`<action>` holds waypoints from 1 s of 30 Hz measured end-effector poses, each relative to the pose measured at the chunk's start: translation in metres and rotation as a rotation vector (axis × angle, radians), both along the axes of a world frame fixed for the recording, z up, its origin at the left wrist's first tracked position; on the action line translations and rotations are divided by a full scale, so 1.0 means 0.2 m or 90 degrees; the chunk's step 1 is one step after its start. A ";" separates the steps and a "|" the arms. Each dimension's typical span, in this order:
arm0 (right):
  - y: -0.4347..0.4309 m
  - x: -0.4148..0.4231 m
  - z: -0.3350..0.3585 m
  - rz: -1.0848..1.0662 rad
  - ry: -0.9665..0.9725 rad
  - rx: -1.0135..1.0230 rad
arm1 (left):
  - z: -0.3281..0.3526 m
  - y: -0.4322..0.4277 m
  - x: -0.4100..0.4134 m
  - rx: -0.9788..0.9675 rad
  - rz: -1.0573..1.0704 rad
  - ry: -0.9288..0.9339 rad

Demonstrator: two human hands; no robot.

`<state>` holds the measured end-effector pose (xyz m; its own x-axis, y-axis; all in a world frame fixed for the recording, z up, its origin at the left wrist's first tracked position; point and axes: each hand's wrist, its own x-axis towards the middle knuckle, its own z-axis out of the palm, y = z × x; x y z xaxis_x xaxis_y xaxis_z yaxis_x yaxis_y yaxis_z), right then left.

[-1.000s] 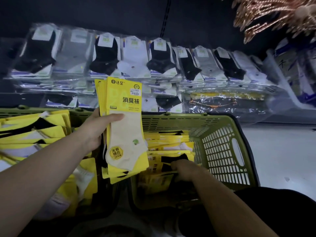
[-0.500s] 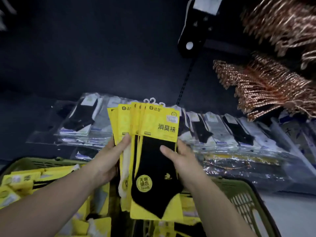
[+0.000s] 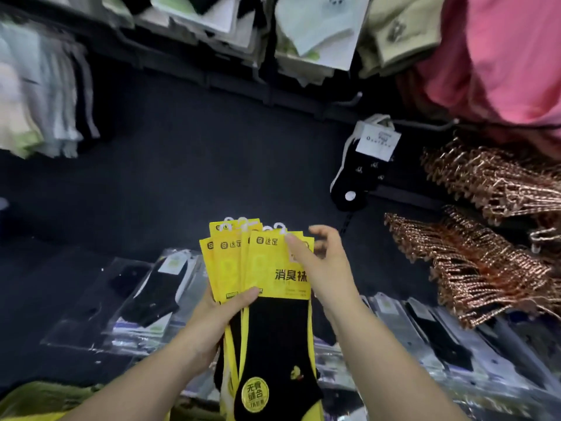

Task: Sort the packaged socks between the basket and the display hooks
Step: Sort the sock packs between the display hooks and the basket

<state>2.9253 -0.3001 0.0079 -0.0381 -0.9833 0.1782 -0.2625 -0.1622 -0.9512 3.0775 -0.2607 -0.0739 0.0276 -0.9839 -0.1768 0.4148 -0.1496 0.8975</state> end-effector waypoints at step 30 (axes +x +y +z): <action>-0.27 -0.04 0.60 -0.123 -0.173 -0.237 | 0.07 -0.24 0.41 -0.146 0.245 -0.071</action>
